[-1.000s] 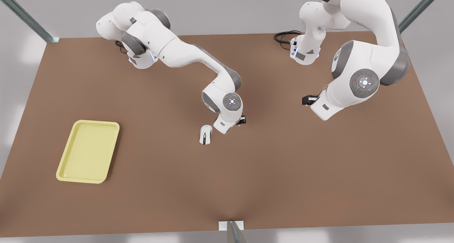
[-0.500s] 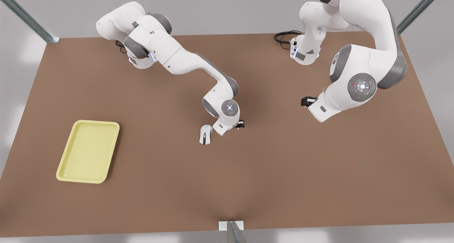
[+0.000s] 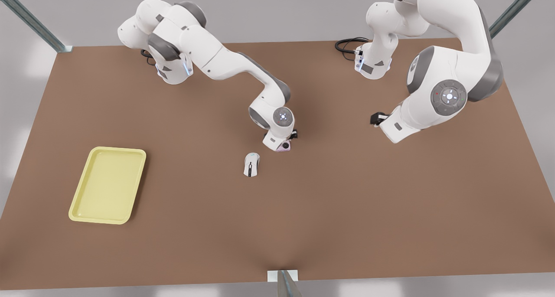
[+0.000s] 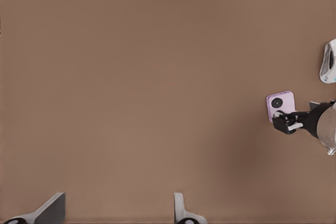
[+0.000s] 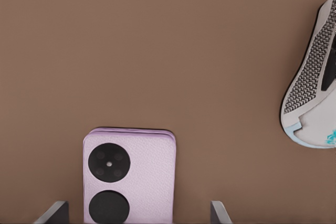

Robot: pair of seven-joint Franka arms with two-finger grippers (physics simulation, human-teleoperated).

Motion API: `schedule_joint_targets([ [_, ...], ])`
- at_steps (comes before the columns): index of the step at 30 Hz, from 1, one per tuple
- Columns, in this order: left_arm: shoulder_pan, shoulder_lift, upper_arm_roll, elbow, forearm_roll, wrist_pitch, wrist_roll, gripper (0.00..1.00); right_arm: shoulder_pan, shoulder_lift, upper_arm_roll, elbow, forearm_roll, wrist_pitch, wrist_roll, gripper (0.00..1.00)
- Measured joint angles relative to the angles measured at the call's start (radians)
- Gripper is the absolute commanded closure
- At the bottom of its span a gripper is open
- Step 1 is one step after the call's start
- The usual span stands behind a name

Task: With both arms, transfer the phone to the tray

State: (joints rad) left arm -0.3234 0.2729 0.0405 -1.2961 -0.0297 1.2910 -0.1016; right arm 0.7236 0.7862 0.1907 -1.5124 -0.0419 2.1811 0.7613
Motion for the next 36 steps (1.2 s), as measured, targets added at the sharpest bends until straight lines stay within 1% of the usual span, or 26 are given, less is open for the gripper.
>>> schedule_joint_targets([
  [12,0.000,-0.002,0.002,-0.002,0.018,-0.027,0.032,0.00,0.004,0.024,-0.001,0.006,-0.029,0.076,-0.102,0.00],
  [19,0.000,-0.002,0.001,-0.002,0.021,-0.040,0.043,0.00,0.006,0.051,-0.001,0.017,-0.037,0.088,-0.147,0.00],
  [36,0.000,0.000,0.002,-0.002,0.022,-0.050,0.058,0.00,0.009,0.061,-0.002,0.009,-0.040,0.096,-0.204,0.00],
])
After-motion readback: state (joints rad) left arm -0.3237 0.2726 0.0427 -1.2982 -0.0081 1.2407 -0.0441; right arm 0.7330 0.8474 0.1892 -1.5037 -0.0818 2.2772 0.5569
